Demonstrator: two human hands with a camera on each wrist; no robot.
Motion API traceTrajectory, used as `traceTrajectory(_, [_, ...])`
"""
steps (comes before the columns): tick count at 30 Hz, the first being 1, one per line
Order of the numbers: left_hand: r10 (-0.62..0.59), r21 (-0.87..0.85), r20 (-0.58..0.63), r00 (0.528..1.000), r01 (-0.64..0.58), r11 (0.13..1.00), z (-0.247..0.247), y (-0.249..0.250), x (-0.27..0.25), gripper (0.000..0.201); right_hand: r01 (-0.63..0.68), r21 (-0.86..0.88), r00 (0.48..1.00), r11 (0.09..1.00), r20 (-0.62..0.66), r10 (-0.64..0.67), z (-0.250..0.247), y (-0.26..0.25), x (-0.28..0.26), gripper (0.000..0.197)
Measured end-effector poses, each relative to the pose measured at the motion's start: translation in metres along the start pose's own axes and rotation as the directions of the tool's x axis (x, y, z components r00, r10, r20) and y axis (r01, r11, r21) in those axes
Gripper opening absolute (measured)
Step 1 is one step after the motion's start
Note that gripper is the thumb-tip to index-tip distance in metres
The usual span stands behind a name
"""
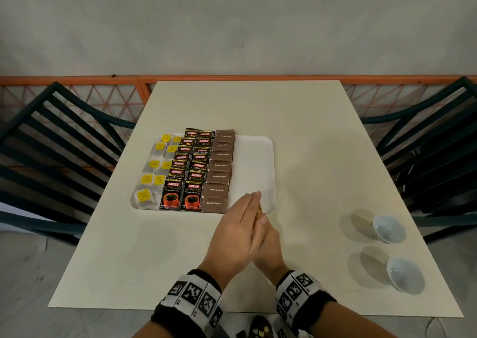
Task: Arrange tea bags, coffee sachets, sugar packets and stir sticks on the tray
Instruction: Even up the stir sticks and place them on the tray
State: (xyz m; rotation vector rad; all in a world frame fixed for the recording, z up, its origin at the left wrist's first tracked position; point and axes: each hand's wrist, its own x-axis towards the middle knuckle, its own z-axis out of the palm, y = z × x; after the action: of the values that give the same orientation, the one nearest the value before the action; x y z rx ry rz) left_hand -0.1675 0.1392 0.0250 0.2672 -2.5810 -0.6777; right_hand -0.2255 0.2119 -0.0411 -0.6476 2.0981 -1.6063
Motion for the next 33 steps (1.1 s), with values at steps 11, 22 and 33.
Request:
traceTrajectory(11, [0.059, 0.134, 0.026, 0.998, -0.061, 0.989, 0.017, -0.001, 0.0, 0.047, 0.162, -0.343, 0.983, 0.925, -0.022, -0.18, 0.002, -0.008, 0.001, 0.044])
traceTrajectory(22, [-0.566, -0.555, 0.122, 0.815, 0.529, 0.642, -0.018, -0.015, 0.016, 0.044, -0.072, 0.125, 0.991, 0.989, -0.1, 0.085, -0.016, -0.046, 0.015, 0.017])
traceTrajectory(33, [-0.464, -0.693, 0.721, 0.515, 0.512, -0.508, -0.033, -0.005, 0.033, 0.046, 0.068, 0.302, 0.994, 0.951, -0.108, -0.037, -0.015, -0.114, 0.021, 0.019])
